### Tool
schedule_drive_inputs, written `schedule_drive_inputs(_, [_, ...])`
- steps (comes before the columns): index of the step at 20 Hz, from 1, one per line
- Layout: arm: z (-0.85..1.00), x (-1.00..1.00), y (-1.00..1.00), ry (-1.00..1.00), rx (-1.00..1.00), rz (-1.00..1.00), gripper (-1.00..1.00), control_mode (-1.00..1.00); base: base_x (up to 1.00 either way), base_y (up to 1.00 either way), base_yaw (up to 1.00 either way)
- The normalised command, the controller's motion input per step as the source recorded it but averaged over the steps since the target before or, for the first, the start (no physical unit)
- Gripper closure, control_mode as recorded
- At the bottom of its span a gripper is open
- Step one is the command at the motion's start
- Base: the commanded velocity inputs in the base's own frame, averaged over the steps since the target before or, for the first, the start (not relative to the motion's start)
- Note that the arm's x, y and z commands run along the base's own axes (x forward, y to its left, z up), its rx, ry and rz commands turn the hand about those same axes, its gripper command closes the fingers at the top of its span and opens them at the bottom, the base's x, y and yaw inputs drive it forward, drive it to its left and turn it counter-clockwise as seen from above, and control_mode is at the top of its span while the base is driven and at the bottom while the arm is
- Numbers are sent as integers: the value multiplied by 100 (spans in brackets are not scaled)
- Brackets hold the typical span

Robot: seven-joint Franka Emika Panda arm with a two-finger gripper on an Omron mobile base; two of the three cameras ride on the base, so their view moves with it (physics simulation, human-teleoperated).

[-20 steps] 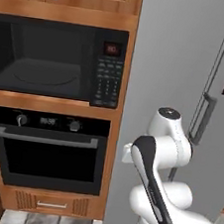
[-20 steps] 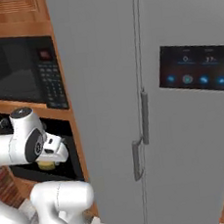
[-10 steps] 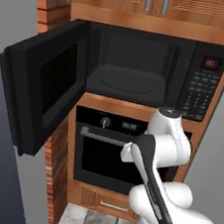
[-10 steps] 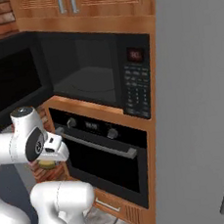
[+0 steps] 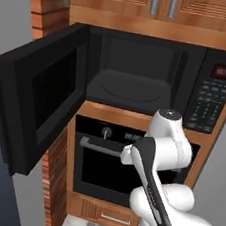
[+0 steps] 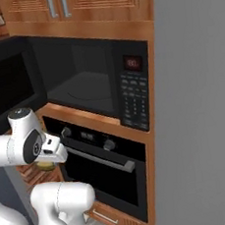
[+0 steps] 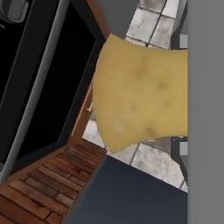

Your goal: Place the sponge inside the microwave to prepare for sanitizing.

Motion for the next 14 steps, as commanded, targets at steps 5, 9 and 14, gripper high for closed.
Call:
schedule_drive_inputs(5, [0,0,0,0,0,0,100,100,60,17,0])
schedule_drive_inputs(9, [0,0,0,0,0,0,100,100,53,46,-3])
schedule_drive_inputs(14, [0,0,0,0,0,0,100,100,56,14,-1])
